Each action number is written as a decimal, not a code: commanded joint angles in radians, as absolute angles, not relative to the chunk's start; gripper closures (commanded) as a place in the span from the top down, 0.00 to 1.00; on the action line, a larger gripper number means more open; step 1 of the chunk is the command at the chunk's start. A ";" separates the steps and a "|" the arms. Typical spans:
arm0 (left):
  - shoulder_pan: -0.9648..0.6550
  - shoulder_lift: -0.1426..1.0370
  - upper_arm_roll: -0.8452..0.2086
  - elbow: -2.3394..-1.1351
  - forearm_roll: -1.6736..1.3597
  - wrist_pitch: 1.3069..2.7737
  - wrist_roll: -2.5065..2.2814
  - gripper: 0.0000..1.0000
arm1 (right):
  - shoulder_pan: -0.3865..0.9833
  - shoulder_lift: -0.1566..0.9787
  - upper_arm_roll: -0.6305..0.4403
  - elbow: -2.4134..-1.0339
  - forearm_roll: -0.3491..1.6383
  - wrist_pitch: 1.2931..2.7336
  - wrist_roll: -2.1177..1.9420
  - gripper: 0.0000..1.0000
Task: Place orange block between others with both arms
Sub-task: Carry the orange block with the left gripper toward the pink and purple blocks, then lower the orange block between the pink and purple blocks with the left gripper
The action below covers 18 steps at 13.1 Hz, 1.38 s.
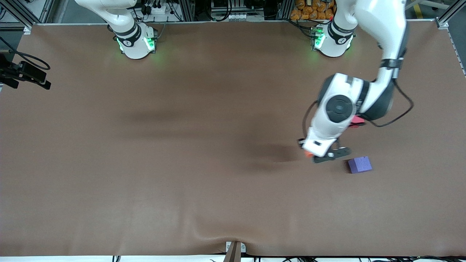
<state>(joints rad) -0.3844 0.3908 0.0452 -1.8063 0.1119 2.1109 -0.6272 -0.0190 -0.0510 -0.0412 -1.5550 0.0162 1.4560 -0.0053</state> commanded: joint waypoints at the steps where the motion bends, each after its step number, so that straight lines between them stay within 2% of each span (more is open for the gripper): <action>1: -0.307 0.322 0.029 -1.922 0.144 2.157 -0.541 0.06 | -0.012 -0.060 -0.044 -1.555 0.026 1.456 -0.012 1.00; 4: -0.201 0.264 0.026 -2.032 0.144 2.242 -0.349 0.08 | -0.011 -0.061 -0.045 -1.557 0.025 1.465 -0.014 1.00; 11: -0.037 0.256 0.008 -2.204 0.130 2.474 -0.120 0.10 | -0.020 -0.055 -0.051 -1.575 0.021 1.468 -0.014 1.00; 18: 0.008 0.291 0.006 -2.217 0.084 2.497 -0.054 0.11 | -0.012 -0.055 -0.048 -1.578 0.023 1.463 -0.014 1.00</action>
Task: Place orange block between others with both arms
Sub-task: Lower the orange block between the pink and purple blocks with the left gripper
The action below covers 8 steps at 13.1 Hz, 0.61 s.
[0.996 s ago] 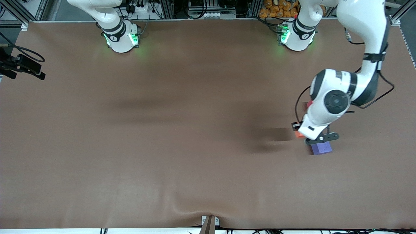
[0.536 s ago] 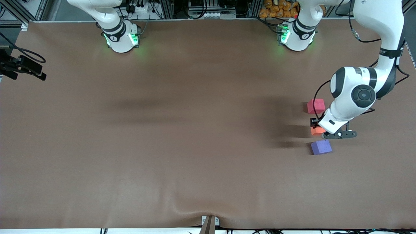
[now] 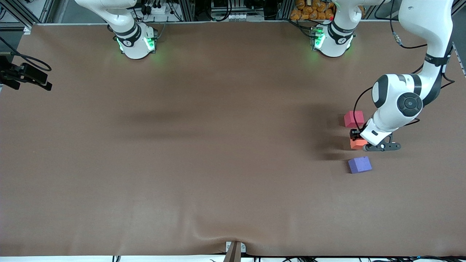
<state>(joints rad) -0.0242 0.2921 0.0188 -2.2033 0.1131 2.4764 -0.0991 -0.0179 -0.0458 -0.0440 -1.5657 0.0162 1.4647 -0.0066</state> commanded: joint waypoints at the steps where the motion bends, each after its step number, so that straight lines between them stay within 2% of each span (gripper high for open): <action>1: 0.012 0.301 0.002 -2.217 0.072 2.503 -0.037 0.11 | -0.014 -0.052 -0.048 -1.588 0.023 1.457 -0.015 1.00; 8: 0.012 0.339 -0.014 -2.215 0.028 2.549 -0.021 0.11 | -0.012 -0.071 -0.046 -1.586 0.023 1.430 -0.014 1.00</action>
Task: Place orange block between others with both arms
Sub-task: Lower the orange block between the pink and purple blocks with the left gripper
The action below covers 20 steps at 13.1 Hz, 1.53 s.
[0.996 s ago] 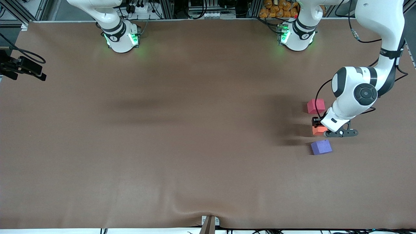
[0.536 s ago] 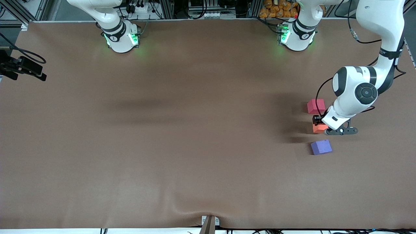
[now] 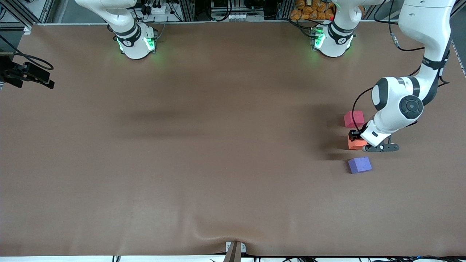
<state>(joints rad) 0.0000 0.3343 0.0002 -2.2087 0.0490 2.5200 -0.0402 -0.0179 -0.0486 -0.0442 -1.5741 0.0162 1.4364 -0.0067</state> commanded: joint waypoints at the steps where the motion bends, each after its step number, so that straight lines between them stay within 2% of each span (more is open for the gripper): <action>1: 0.012 0.347 -0.014 -2.215 0.028 2.554 -0.021 0.11 | -0.011 -0.071 -0.045 -1.585 0.023 1.430 -0.014 1.00; 14: 0.034 0.359 -0.015 -2.217 0.026 2.554 -0.021 0.14 | -0.034 -0.061 -0.048 -1.583 0.023 1.437 -0.015 1.00; 17: 0.034 0.365 -0.015 -2.215 0.026 2.554 -0.021 0.21 | -0.037 -0.060 -0.048 -1.585 0.023 1.437 -0.017 1.00; 19: 0.034 0.370 -0.015 -2.210 0.026 2.554 -0.021 0.44 | -0.037 -0.058 -0.048 -1.585 0.023 1.437 -0.017 1.00; 20: 0.032 0.374 -0.015 -2.206 0.026 2.554 -0.020 0.72 | -0.037 -0.060 -0.048 -1.585 0.023 1.436 -0.017 1.00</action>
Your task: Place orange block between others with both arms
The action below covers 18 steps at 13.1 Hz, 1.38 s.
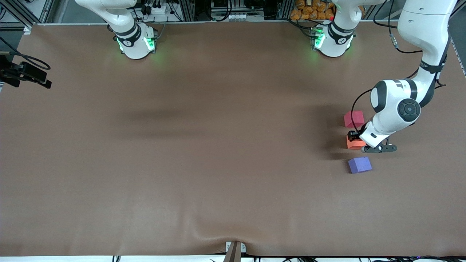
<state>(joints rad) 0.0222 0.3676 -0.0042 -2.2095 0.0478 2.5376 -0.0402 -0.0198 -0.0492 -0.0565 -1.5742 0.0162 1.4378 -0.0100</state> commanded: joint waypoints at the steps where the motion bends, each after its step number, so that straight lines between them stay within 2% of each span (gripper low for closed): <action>1: 0.032 0.379 -0.015 -2.204 0.028 2.554 -0.020 0.90 | -0.037 -0.060 -0.048 -1.585 0.023 1.433 -0.017 1.00; 2: 0.032 0.379 -0.015 -2.201 0.028 2.554 -0.020 1.00 | -0.037 -0.058 -0.048 -1.585 0.023 1.434 -0.017 1.00; 6: 0.031 0.364 -0.015 -2.180 0.026 2.537 -0.020 1.00 | -0.038 -0.058 -0.048 -1.585 0.023 1.434 -0.017 1.00; 9: 0.028 0.286 -0.020 -2.132 0.026 2.440 -0.021 1.00 | -0.048 -0.058 -0.048 -1.585 0.023 1.433 -0.017 1.00; 12: 0.028 0.224 -0.034 -1.952 0.026 2.159 -0.021 1.00 | -0.052 -0.058 -0.048 -1.585 0.023 1.430 -0.017 1.00; 15: 0.028 0.213 -0.034 -1.688 0.035 1.865 -0.021 1.00 | -0.054 -0.058 -0.048 -1.585 0.023 1.430 -0.017 1.00; 18: 0.028 0.201 -0.034 -1.513 0.029 1.685 -0.029 1.00 | -0.052 -0.058 -0.048 -1.585 0.023 1.430 -0.017 1.00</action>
<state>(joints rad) 0.0220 0.1801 -0.0289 -1.6328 0.0472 1.7922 -0.0400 -0.0336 -0.0486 -0.0587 -1.5755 0.0162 1.4334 -0.0100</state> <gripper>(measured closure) 0.000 0.000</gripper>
